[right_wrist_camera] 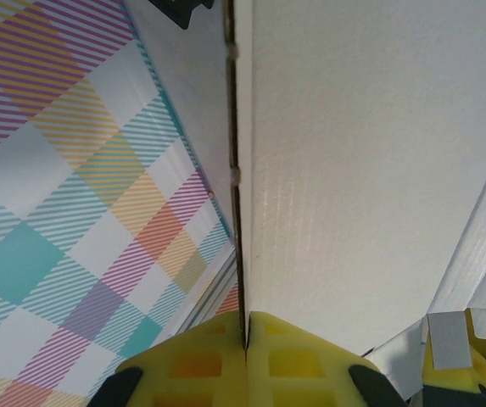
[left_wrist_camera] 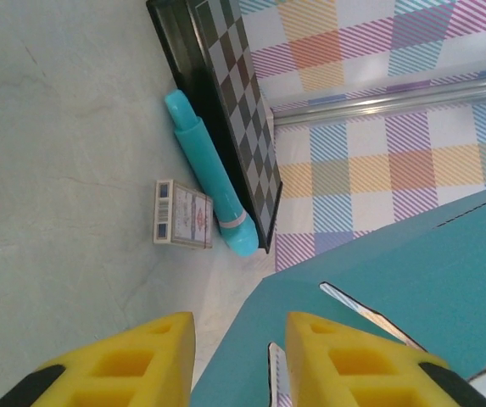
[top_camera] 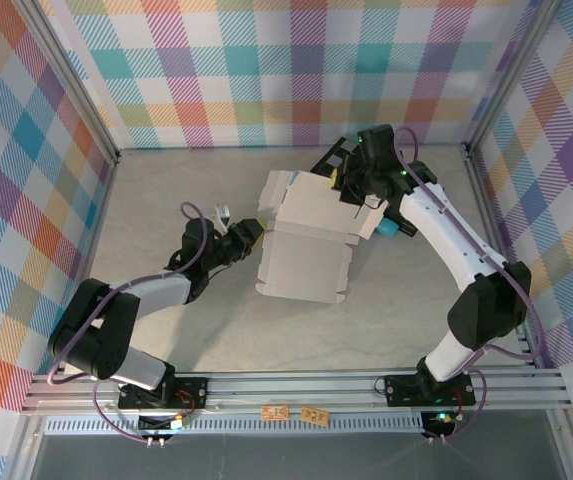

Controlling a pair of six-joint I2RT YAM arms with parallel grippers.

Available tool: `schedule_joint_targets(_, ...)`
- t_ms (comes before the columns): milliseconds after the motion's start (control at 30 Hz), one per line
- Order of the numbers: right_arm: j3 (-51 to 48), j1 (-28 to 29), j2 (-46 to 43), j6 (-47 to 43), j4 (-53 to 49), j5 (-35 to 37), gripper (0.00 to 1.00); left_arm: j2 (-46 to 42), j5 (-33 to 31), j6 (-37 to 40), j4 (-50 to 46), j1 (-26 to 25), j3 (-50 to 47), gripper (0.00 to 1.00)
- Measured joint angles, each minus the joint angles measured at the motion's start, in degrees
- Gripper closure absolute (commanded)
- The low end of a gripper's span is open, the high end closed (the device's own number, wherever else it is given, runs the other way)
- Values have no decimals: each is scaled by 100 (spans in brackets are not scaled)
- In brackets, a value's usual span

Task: Fold the paper box

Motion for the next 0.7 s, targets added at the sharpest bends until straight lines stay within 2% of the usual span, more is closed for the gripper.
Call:
schedule_joint_targets(467, -39, -118, -2, 0, 28, -120, 100, 911, 2, -911, 1934, 0, -326, 65)
schedule_joint_targets(700, -118, -125, -2, 0, 48, -136, 100, 1021, 46, -979, 2057, -26, -323, 64)
